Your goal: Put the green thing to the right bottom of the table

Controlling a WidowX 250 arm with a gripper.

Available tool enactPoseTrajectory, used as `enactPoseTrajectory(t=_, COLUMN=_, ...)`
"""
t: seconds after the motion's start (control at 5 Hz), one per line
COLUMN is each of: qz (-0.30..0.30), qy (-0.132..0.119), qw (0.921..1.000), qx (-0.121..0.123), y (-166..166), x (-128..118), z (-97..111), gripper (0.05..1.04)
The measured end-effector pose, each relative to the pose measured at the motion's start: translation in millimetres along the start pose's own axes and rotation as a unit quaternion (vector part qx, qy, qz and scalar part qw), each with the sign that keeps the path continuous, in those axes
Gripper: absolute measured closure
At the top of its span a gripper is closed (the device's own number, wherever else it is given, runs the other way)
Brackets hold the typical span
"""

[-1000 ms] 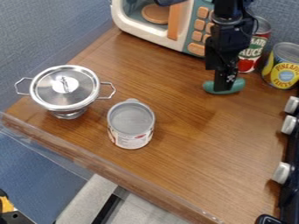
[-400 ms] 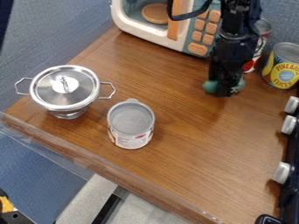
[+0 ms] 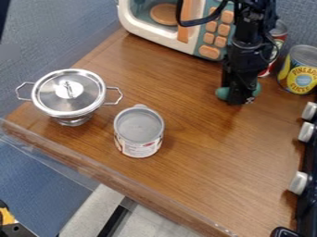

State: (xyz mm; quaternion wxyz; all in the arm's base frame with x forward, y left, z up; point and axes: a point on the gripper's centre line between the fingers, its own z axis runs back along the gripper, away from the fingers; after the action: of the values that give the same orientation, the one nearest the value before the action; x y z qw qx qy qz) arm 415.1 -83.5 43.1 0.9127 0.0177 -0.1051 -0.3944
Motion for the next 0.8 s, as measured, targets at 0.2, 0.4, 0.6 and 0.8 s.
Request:
enactPoseTrajectory(t=0.2, qz=0.030, qy=0.007, qw=0.9992, qx=0.024, y=-10, x=-8, z=15, gripper=0.652)
enactPoseTrajectory(t=0.4, qz=0.083, qy=-0.022, qw=0.9954, qx=0.042, y=-20, x=-18, z=51, gripper=0.652)
enactPoseTrajectory(t=0.6, qz=0.162, qy=-0.030, qw=0.9857, qx=0.034, y=-39, x=-38, z=70, gripper=0.652)
enactPoseTrajectory(t=0.8, qz=0.272, qy=-0.030, qw=0.9616, qx=0.017, y=-71, x=-61, z=71, gripper=0.652)
